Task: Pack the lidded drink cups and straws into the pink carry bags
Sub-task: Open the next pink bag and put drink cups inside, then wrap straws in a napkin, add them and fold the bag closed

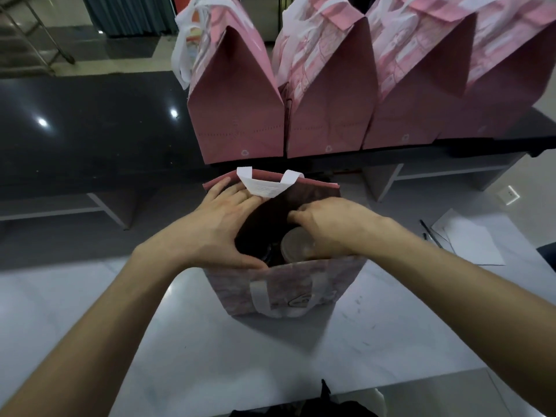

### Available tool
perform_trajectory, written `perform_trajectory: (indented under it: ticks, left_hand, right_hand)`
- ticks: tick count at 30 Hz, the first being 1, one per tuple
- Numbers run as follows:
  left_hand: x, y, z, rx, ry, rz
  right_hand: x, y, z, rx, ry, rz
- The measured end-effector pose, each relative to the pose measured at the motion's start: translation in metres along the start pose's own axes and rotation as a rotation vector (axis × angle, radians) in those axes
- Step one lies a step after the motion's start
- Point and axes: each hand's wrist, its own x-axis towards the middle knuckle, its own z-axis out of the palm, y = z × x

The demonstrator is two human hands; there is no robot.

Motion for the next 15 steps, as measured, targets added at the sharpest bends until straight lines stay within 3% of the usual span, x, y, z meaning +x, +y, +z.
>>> perform_trajectory:
  ticks: [5,8,10,12,15]
  left_hand:
    - [0.01,0.031,-0.028,0.014,-0.012,-0.065]
    - [0.029,0.064,-0.032,0.037,0.009,-0.017]
    - [0.045,0.087,-0.029,0.039,0.029,0.019]
    - [0.061,0.109,-0.023,0.043,0.038,0.048]
    - [0.088,0.142,-0.008,0.062,0.055,0.05]
  right_hand:
    - [-0.049,0.035,-0.018,0.47,0.248,0.057]
    - [-0.081,0.067,-0.006,0.642,0.506,0.162]
    - [-0.098,0.096,0.017,0.686,0.596,0.293]
    - [-0.112,0.133,0.056,0.654,0.57,0.472]
    - [-0.131,0.181,0.136,0.59,0.348,0.744]
